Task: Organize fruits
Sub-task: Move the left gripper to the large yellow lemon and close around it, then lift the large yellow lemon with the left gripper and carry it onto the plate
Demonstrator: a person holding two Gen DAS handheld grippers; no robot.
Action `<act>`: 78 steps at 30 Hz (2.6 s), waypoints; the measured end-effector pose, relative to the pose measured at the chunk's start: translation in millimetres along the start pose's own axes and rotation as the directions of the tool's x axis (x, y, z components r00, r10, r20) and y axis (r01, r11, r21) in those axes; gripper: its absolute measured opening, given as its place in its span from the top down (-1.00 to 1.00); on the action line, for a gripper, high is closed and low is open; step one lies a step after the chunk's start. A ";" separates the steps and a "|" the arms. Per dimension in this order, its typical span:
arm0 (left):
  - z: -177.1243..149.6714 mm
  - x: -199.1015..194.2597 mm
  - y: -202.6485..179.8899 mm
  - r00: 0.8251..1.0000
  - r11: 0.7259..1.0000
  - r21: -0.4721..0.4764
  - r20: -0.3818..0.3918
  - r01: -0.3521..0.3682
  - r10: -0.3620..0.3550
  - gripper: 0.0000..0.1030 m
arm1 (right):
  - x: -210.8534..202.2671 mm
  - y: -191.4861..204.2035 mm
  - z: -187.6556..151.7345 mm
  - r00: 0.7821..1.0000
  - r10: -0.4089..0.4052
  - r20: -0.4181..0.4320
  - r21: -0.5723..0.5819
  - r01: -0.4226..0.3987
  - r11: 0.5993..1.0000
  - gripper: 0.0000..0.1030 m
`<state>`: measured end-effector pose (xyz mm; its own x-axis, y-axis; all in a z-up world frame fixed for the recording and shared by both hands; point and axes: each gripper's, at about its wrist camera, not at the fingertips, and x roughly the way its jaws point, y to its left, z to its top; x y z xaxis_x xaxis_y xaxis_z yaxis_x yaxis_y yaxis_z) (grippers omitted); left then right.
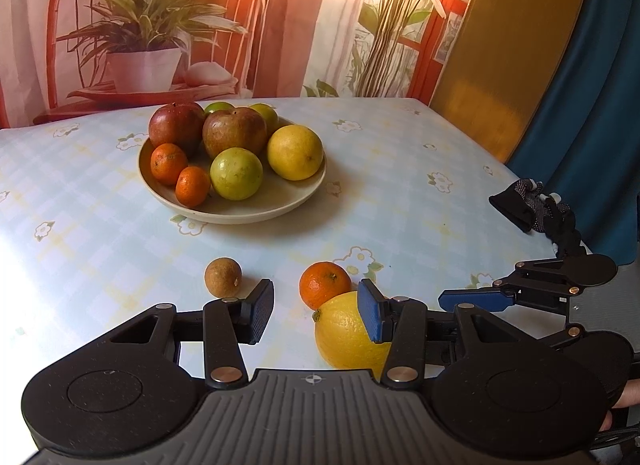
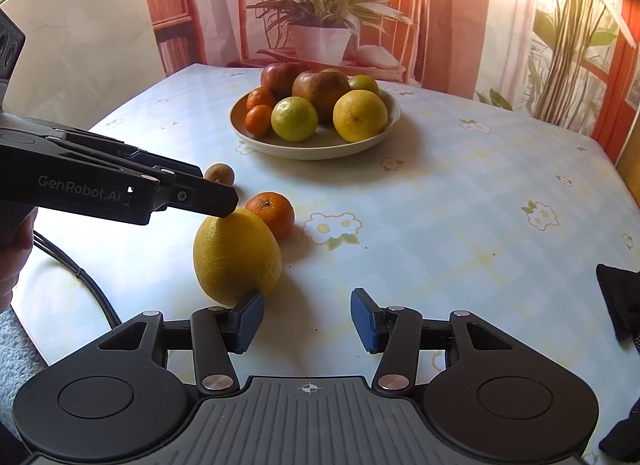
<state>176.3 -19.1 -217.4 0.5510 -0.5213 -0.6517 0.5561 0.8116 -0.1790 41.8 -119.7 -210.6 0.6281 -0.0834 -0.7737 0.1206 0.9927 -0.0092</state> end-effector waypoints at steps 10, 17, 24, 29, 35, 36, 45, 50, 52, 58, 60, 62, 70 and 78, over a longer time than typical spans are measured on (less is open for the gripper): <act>0.5 1.7 -3.7 1.000 1.000 0.000 0.008 -0.001 0.001 0.05 | -1.8 12.2 3.0 0.997 0.068 -0.022 -0.066 -0.069 0.995 -0.06; -1.3 2.0 -3.0 1.000 1.000 -0.015 0.013 0.007 -0.006 0.05 | 10.9 16.4 7.2 0.993 0.115 -0.026 -0.050 -0.116 0.992 -0.06; -1.7 1.8 -4.0 1.000 1.000 -0.024 0.012 0.008 -0.008 0.05 | 20.1 11.1 6.3 0.985 0.172 -0.014 0.005 -0.172 0.985 0.09; -3.9 -0.5 0.1 0.999 0.995 -0.082 -0.007 0.050 -0.051 0.05 | 18.8 10.2 1.7 0.984 0.178 -0.007 0.002 -0.178 0.984 0.09; -9.0 7.6 3.4 0.988 0.980 -0.141 -0.044 0.139 -0.147 0.05 | 18.3 9.1 -0.1 0.984 0.178 0.000 0.012 -0.178 0.984 0.09; -9.2 9.2 3.3 0.987 0.978 -0.146 -0.046 0.146 -0.154 0.05 | 18.3 8.6 -0.7 0.984 0.178 0.001 0.015 -0.178 0.984 0.09; -11.0 19.2 2.7 0.981 0.970 -0.164 -0.040 0.179 -0.188 0.05 | 16.2 8.9 -2.7 0.986 0.165 0.003 0.010 -0.165 0.986 0.10; -6.2 13.4 -2.6 0.984 0.979 -0.108 -0.024 0.174 -0.177 0.05 | 12.4 12.1 3.2 0.990 0.143 0.007 -0.013 -0.143 0.990 0.11; 0.1 9.0 -2.3 0.985 0.980 -0.099 -0.002 0.171 -0.172 0.05 | 8.4 9.7 9.8 0.989 0.148 0.027 -0.013 -0.148 0.989 0.11; 28.8 1.5 12.7 0.986 0.979 -0.121 0.061 0.164 -0.158 0.05 | 4.9 7.1 45.8 0.986 0.150 0.078 -0.064 -0.146 0.987 0.11; 38.6 -0.1 18.7 0.986 0.980 -0.125 0.081 0.153 -0.144 0.05 | 7.7 7.0 60.8 0.983 0.158 0.092 -0.080 -0.151 0.985 0.11; 48.2 -0.1 26.5 0.987 0.980 -0.136 0.096 0.143 -0.130 0.05 | 13.2 8.0 76.7 0.981 0.166 0.104 -0.098 -0.156 0.983 0.11; 85.2 7.9 68.3 0.990 0.978 -0.176 0.114 0.108 -0.089 0.06 | 49.3 7.1 136.1 0.972 0.203 0.119 -0.105 -0.191 0.976 0.11; 110.6 31.9 101.1 0.993 0.977 -0.192 0.089 0.090 -0.074 0.07 | 90.3 2.4 175.0 0.975 0.208 0.082 -0.087 -0.201 0.976 0.10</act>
<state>318.9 17.2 -174.8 0.5617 -0.6011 -0.5684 0.4733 0.7970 -0.3752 233.3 -140.2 -169.7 0.6999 0.1179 -0.7044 -0.0756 0.9930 0.0912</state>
